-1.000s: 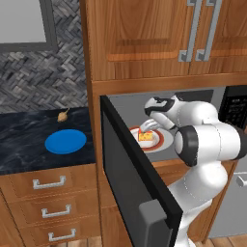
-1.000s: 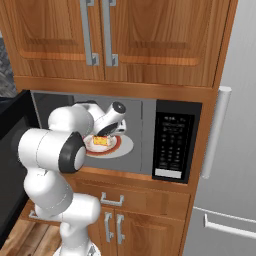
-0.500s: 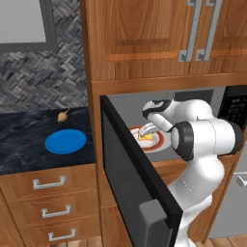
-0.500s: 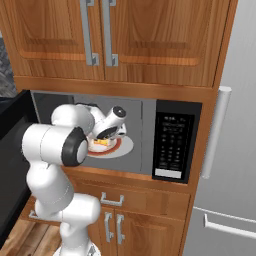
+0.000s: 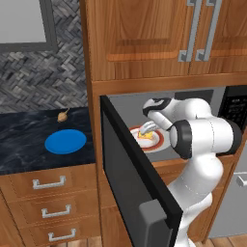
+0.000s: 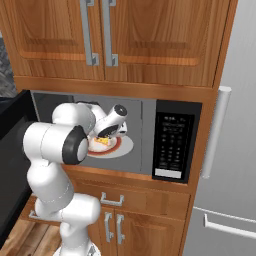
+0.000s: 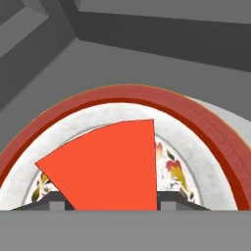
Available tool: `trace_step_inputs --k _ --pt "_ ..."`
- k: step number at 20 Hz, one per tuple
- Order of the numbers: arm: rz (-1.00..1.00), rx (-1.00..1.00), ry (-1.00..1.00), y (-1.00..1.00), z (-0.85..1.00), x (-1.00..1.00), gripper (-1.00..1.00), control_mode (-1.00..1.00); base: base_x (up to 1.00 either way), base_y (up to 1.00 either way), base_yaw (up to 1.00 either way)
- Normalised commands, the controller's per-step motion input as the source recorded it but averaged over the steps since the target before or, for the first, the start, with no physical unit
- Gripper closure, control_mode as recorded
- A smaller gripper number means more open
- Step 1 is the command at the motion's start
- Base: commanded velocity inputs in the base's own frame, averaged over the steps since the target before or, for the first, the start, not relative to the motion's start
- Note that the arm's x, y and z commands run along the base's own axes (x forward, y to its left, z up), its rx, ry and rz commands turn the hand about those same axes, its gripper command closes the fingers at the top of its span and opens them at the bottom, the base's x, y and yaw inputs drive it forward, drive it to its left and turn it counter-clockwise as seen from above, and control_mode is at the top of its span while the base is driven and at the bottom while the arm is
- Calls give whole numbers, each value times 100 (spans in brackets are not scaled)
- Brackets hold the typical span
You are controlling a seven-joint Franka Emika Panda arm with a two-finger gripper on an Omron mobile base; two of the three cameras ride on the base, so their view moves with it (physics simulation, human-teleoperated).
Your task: Pick the cheese from the microwave and place it on plate located on the counter.
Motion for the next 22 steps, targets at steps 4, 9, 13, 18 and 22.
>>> trace_step_inputs --k 4,9,13,18,22 --pt "0 0 -6 0 0 -22 100 -100 0 0 0" --pt "-9 0 -18 -24 0 -89 100 -100 0 0 0" --pt "-14 0 -11 0 41 -100 100 -100 0 0 0" --pt "-11 -3 -2 17 65 -99 100 -100 0 0 0" --pt "-14 -4 0 18 96 -48 100 -100 0 0 0"
